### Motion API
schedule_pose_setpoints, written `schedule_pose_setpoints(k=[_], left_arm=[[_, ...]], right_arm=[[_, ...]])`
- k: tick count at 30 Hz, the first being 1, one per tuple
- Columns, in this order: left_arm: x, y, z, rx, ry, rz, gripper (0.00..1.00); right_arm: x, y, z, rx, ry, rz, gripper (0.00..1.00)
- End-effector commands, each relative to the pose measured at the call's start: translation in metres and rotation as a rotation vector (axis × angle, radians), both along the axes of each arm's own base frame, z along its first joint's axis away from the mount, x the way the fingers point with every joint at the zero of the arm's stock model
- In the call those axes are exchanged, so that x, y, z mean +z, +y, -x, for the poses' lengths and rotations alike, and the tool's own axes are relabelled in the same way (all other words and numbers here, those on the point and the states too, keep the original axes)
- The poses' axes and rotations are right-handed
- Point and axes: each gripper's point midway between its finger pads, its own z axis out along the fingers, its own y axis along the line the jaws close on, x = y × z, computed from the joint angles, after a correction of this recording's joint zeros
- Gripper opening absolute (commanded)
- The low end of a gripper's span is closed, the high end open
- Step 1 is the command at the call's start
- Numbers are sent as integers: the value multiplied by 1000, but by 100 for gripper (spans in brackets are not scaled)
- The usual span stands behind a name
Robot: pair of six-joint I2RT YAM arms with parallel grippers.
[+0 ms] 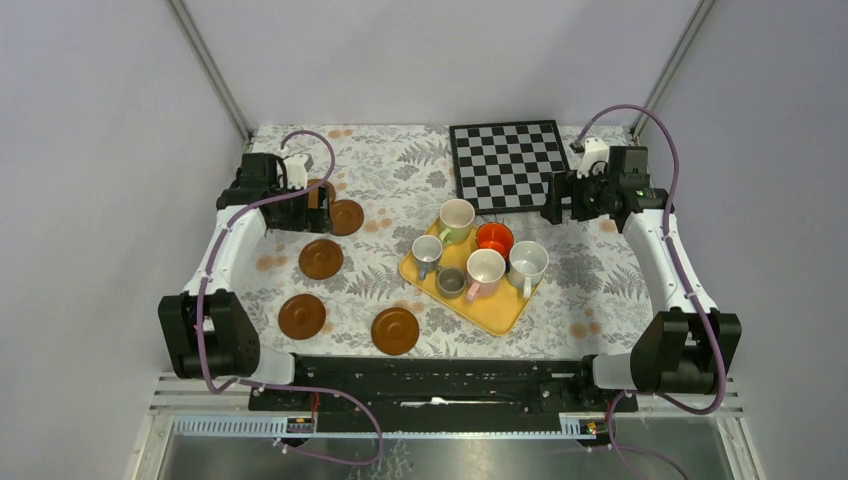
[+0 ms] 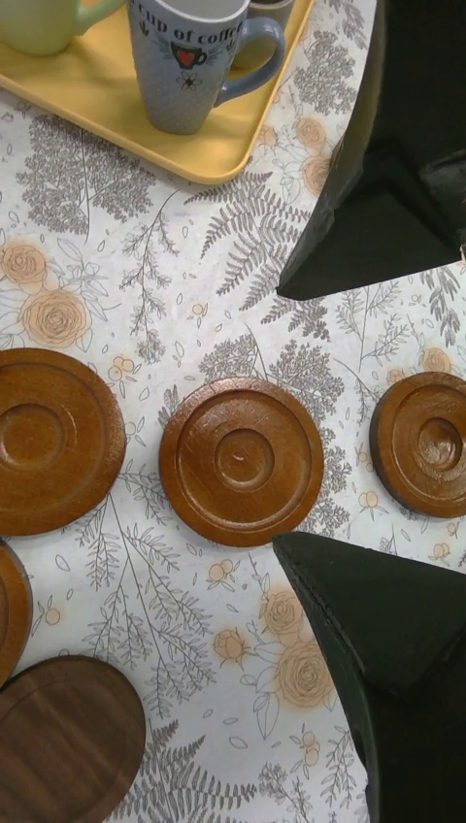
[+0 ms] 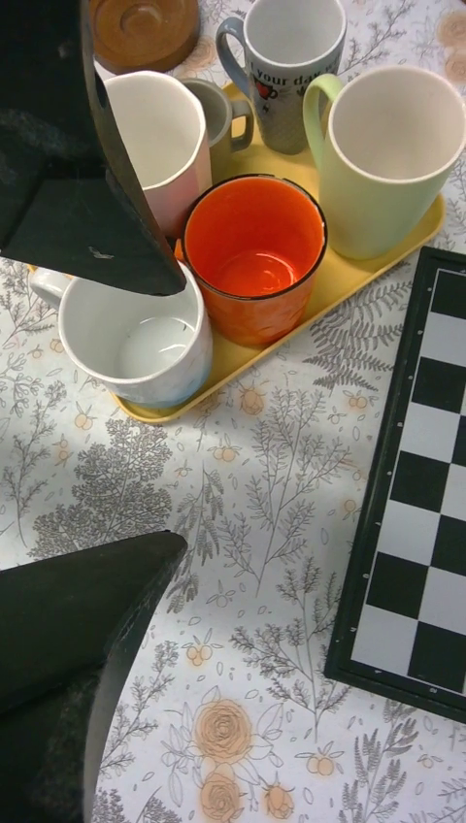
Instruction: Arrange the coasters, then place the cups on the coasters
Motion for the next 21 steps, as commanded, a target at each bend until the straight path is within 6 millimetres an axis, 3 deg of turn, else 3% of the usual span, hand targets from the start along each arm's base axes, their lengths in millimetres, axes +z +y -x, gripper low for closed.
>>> schedule_pose_setpoints(k=[1, 8, 15, 21], left_arm=[[11, 15, -23, 7, -78, -85, 99], [-35, 23, -46, -96, 4, -154, 99], [-53, 10, -76, -117, 4, -115, 89], [-72, 5, -88, -102, 7, -150, 82]], right_arm=[[4, 9, -7, 24, -41, -45, 98], [3, 12, -7, 55, -45, -62, 98], [-1, 14, -5, 64, -30, -75, 98], [-4, 13, -5, 60, -25, -71, 98]])
